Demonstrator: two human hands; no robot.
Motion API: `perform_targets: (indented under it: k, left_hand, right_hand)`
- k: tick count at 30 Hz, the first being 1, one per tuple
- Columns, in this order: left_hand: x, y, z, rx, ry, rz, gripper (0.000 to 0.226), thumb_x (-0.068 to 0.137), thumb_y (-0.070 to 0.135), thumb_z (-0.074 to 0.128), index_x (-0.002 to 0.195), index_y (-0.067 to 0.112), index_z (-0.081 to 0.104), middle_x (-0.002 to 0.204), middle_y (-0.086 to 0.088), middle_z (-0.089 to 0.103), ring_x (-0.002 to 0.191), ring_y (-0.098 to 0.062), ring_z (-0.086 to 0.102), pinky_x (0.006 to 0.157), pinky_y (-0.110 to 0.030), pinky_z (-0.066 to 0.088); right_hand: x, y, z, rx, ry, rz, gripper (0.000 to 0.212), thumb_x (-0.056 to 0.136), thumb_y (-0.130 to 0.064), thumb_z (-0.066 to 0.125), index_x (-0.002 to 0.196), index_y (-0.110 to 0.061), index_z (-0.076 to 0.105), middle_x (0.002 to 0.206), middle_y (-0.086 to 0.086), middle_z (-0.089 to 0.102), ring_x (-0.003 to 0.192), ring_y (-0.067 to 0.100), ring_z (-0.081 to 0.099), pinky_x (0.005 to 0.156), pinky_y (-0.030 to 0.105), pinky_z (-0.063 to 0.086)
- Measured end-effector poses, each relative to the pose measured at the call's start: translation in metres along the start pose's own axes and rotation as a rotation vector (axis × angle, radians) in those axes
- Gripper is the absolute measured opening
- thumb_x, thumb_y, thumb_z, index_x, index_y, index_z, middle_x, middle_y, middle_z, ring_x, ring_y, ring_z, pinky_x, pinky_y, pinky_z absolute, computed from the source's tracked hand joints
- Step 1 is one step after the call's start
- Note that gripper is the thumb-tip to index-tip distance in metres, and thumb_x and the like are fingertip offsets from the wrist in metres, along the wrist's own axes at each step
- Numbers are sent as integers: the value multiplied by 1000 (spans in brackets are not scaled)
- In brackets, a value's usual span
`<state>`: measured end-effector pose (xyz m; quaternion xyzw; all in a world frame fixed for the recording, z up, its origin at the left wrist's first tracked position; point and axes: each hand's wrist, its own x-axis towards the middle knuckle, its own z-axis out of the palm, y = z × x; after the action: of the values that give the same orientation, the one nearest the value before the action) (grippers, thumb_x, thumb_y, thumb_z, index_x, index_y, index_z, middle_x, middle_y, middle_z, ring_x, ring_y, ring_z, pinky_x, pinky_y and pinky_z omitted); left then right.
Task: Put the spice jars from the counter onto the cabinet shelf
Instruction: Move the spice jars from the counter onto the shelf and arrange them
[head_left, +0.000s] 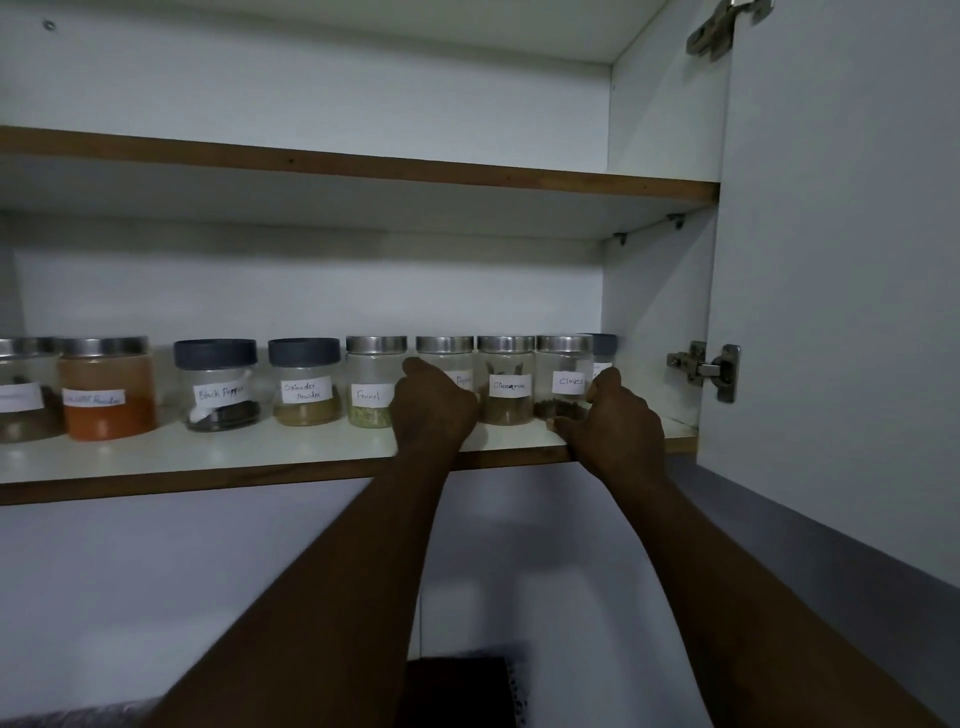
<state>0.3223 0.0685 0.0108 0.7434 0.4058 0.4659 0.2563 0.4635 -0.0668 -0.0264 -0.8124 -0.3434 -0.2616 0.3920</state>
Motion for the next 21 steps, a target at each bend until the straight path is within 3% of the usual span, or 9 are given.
perform_targets:
  k: [5, 11, 16, 21]
  left_hand:
    - [3, -4, 4, 103, 72, 134, 95, 74, 37, 85, 144, 18, 25, 125, -20, 54, 107, -40, 62, 83, -43, 54]
    - [8, -2, 5, 303, 36, 249, 117, 74, 41, 86, 157, 39, 3, 152, -26, 34, 115, -41, 61, 86, -47, 56]
    - [17, -8, 1, 339, 41, 236, 120, 74, 32, 88, 159, 41, 3, 154, -25, 33, 115, -39, 62, 83, -43, 57]
    - [15, -10, 1, 312, 65, 277, 120, 73, 32, 88, 157, 40, 2, 151, -23, 39, 109, -38, 65, 77, -42, 56]
  right_hand:
    - [1, 2, 3, 8, 22, 5, 66, 75, -52, 85, 117, -15, 49, 115, 6, 71, 100, 29, 68, 70, 33, 48]
    - [1, 3, 4, 5, 32, 3, 68, 76, -53, 84, 119, -16, 47, 118, 5, 71, 102, 28, 69, 71, 32, 46]
    - [2, 4, 4, 6, 27, 9, 69, 77, -53, 83, 122, -16, 47, 120, 4, 71, 102, 28, 69, 75, 34, 50]
    - [4, 6, 5, 3, 39, -7, 68, 76, -53, 84, 119, -14, 48, 116, 5, 71, 99, 29, 69, 69, 32, 44]
